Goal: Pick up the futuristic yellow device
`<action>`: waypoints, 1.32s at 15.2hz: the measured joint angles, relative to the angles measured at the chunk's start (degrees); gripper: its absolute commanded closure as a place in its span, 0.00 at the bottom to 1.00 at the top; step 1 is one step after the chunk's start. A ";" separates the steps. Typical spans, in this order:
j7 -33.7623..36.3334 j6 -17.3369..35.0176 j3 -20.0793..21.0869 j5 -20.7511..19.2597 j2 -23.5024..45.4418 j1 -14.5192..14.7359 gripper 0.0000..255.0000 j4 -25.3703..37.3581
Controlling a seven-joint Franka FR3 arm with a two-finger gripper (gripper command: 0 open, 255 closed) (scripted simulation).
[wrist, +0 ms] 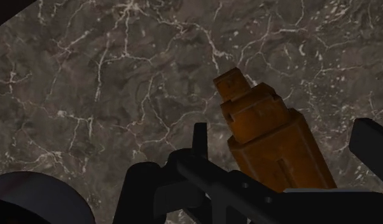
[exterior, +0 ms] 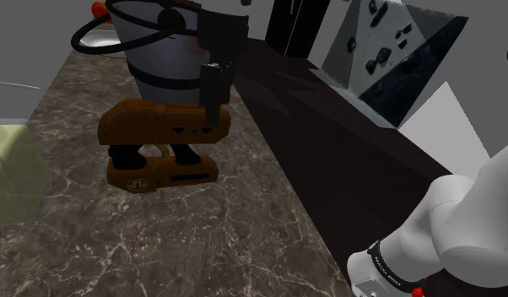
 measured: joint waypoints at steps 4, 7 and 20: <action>-0.18 2.89 0.03 0.03 -0.01 0.03 0.00 -2.93; -0.26 3.59 0.00 0.07 -0.21 -0.01 1.00 -3.74; -0.12 0.37 0.00 -0.01 0.12 0.00 1.00 -0.31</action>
